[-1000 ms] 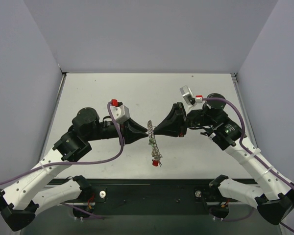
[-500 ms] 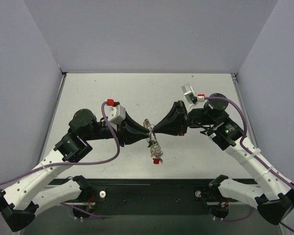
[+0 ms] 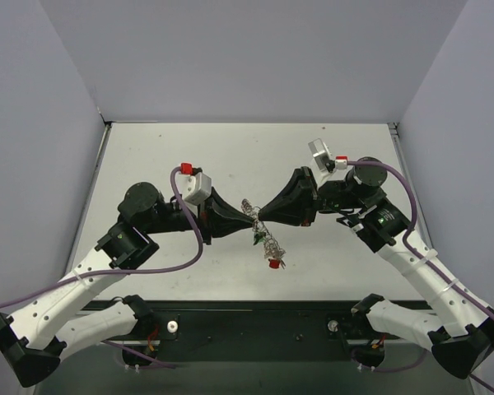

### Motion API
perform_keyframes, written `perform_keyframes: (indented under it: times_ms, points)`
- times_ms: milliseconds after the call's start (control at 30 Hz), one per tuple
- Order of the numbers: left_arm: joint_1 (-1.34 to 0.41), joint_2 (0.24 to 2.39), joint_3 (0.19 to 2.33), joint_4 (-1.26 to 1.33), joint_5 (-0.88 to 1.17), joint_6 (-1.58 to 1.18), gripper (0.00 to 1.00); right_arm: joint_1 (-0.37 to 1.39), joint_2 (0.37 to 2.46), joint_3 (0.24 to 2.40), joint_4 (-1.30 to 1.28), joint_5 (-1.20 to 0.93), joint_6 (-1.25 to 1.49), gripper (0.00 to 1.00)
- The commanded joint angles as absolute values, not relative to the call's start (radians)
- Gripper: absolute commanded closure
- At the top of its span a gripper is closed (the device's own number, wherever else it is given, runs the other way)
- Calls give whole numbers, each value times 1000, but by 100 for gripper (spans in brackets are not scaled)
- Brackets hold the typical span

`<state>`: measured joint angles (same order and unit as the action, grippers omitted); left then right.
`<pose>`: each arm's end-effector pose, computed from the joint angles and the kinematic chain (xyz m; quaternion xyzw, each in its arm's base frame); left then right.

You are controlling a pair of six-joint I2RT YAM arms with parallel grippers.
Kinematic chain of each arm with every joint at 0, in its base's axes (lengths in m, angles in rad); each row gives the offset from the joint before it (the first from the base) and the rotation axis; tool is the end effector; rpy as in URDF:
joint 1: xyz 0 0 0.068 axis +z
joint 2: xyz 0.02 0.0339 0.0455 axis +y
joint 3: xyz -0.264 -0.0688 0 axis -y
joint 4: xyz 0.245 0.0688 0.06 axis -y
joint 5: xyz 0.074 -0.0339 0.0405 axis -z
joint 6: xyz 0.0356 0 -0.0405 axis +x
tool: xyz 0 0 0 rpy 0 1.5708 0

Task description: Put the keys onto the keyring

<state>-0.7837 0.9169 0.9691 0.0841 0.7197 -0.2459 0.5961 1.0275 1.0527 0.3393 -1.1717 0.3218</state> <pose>0.1257 -0.1584 0.4094 0.4193 0.5226 -0.5487 0.5000 0.1545 0.1445 0.4370 -0.5157 0.4060 0.5852 0.4763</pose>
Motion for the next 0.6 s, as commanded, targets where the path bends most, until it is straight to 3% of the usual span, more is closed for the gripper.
perform_keyframes:
  times_ms: [0, 567]
  points:
    - [-790, 945, 966, 156, 756, -285, 100, 598, 1011, 1043, 517, -1192, 345, 100]
    - [-787, 1052, 983, 170, 707, -285, 100, 607, 1034, 1049, 606, -1227, 436, 100]
